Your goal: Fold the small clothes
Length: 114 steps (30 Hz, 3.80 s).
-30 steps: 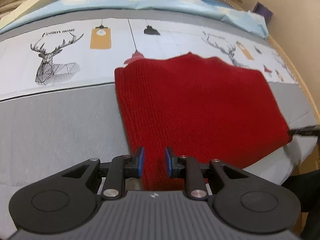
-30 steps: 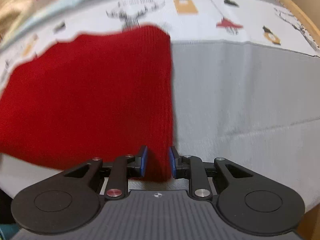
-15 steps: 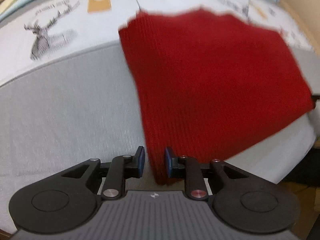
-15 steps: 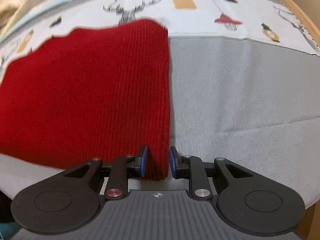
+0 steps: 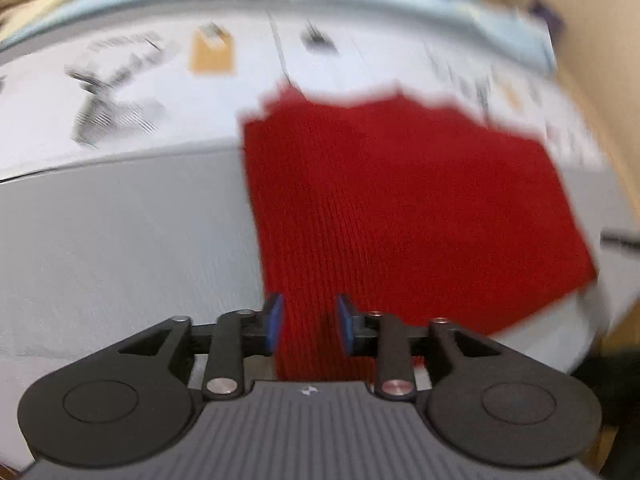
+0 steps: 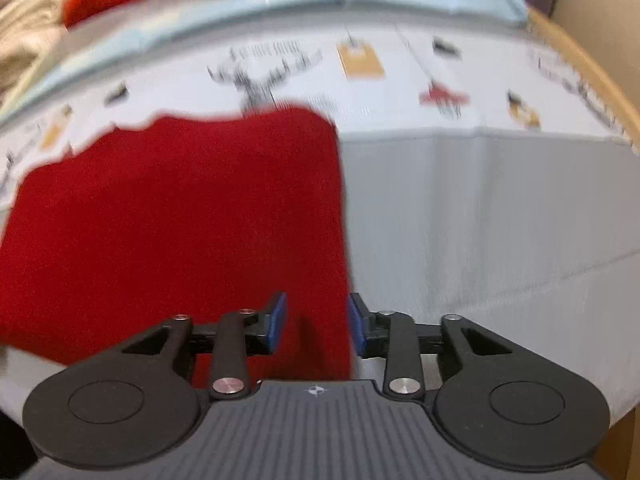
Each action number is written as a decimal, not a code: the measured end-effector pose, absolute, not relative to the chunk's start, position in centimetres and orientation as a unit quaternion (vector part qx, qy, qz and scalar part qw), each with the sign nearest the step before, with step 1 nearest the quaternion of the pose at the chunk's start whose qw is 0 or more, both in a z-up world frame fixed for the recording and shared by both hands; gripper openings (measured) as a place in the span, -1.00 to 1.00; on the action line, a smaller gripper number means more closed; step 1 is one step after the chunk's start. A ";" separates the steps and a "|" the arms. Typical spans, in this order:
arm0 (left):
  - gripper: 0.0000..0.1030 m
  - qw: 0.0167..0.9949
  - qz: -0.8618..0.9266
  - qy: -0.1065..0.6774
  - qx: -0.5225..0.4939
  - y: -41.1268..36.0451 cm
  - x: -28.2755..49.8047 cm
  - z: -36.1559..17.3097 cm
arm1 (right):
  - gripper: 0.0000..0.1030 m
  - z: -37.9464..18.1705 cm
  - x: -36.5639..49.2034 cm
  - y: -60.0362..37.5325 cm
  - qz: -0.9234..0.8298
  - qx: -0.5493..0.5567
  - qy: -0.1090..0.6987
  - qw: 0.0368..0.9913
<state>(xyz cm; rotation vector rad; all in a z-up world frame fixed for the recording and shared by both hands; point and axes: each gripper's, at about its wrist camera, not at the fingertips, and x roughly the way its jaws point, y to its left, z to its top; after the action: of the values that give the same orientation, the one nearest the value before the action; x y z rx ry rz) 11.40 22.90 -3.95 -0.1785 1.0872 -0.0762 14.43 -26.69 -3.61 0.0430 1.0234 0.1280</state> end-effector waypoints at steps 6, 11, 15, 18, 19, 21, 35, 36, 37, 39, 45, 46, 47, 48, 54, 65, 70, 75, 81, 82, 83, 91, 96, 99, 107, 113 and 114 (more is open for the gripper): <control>-0.21 0.875 0.013 0.469 -0.122 25.3 9.8 -1.3 | -0.22 0.4 12.3 -20.1 0.126 -0.014 0.402 0.907; -0.21 0.882 0.038 0.452 -0.130 27.3 8.2 -0.4 | -0.67 1.0 9.5 -11.6 0.218 -0.050 0.350 0.910; -0.21 0.883 0.062 0.440 -0.155 31.2 7.3 0.1 | -0.68 0.2 7.2 -4.3 0.303 -0.088 0.329 0.890; -0.21 0.882 0.079 0.432 -0.169 33.3 6.4 0.5 | -0.63 -0.8 5.6 0.3 0.353 -0.116 0.322 0.871; -0.21 0.882 0.083 0.432 -0.169 33.9 6.2 0.5 | -0.54 -1.2 5.3 1.7 0.365 -0.125 0.322 0.865; -0.21 0.880 0.094 0.433 -0.168 35.1 5.9 0.5 | -0.40 -1.8 4.5 4.4 0.387 -0.140 0.321 0.853; -0.21 0.877 0.120 0.428 -0.184 38.7 4.5 0.9 | -0.17 -9.8 0.3 15.8 0.366 -0.352 0.282 0.814; -0.21 0.877 0.119 0.427 -0.184 38.6 4.6 1.0 | -0.22 -10.0 0.5 15.9 0.367 -0.353 0.281 0.813; -0.21 0.877 0.119 0.427 -0.185 38.5 4.6 1.0 | -0.34 -10.3 0.6 16.1 0.369 -0.353 0.282 0.812; -0.21 0.878 0.118 0.424 -0.188 38.2 5.0 1.3 | -0.57 -9.5 1.1 15.9 0.377 -0.343 0.290 0.810; -0.21 0.882 0.097 0.414 -0.202 35.6 6.7 2.5 | -0.66 -0.1 5.7 8.0 0.356 -0.101 0.297 0.880; -0.21 0.884 0.090 0.412 -0.203 34.8 7.2 2.8 | -0.66 1.5 6.6 5.0 0.342 -0.041 0.291 0.893; -0.21 0.885 0.082 0.411 -0.203 33.9 7.7 3.0 | -0.66 3.1 7.3 1.2 0.317 0.022 0.279 0.906; -0.21 0.886 0.074 0.410 -0.203 33.0 8.3 3.1 | -0.66 3.9 7.7 -2.0 0.294 0.066 0.267 0.915; -0.21 0.891 0.027 0.419 -0.173 26.4 12.2 3.0 | -0.66 0.8 7.3 -22.9 0.041 0.281 0.260 0.923; -0.21 0.890 -0.027 0.438 -0.122 17.5 16.1 1.6 | -0.31 -2.0 8.9 -36.2 -0.052 0.282 0.339 0.896; -0.21 0.886 -0.030 0.452 -0.102 15.8 16.7 0.6 | 0.22 -0.4 15.7 -35.5 0.115 0.216 0.369 0.897; -0.21 0.882 -0.043 0.458 -0.099 14.1 17.1 -0.1 | 0.21 -5.4 20.7 -34.1 0.140 0.208 0.442 0.861; -0.21 0.875 -0.123 0.456 -0.104 9.1 17.8 -0.8 | -0.62 -5.5 19.4 -32.9 0.177 0.181 0.404 0.879; -0.21 0.875 -0.139 0.453 -0.098 7.8 17.8 -0.8 | -0.63 -4.2 18.7 -33.3 0.188 0.185 0.364 0.893; -0.21 0.876 -0.157 0.446 -0.090 6.4 17.7 -0.9 | -0.63 -3.5 18.3 -33.8 0.195 0.195 0.337 0.900; -0.21 0.833 -0.292 0.470 -0.009 -4.4 16.4 -5.6 | -0.43 -7.7 19.7 -33.9 0.143 0.141 0.452 0.869; -0.18 0.795 -0.273 0.532 0.100 -7.4 16.1 -9.9 | 0.10 -6.6 19.6 -37.1 0.106 0.199 0.418 0.880; -0.12 0.796 -0.275 0.540 -0.007 -5.0 18.3 -8.0 | 0.14 -8.0 20.4 -38.6 0.059 0.225 0.440 0.867; 0.44 0.826 -0.163 0.515 -0.161 0.6 22.8 -8.7 | 0.14 -13.2 22.3 -38.3 0.055 0.229 0.534 0.812; 0.63 0.777 -0.157 0.539 -0.285 2.1 26.4 -13.2 | 0.03 -13.4 22.7 -37.1 0.063 0.231 0.536 0.809; 0.68 0.775 -0.155 0.537 -0.294 2.0 26.7 -13.9 | -0.14 -13.4 22.7 -37.0 0.067 0.236 0.535 0.808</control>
<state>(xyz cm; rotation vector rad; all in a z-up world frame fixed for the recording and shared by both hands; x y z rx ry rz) 26.73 2.01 -13.88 -0.6367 1.1618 -0.3352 22.72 -37.05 -13.39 0.5053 1.1444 0.1426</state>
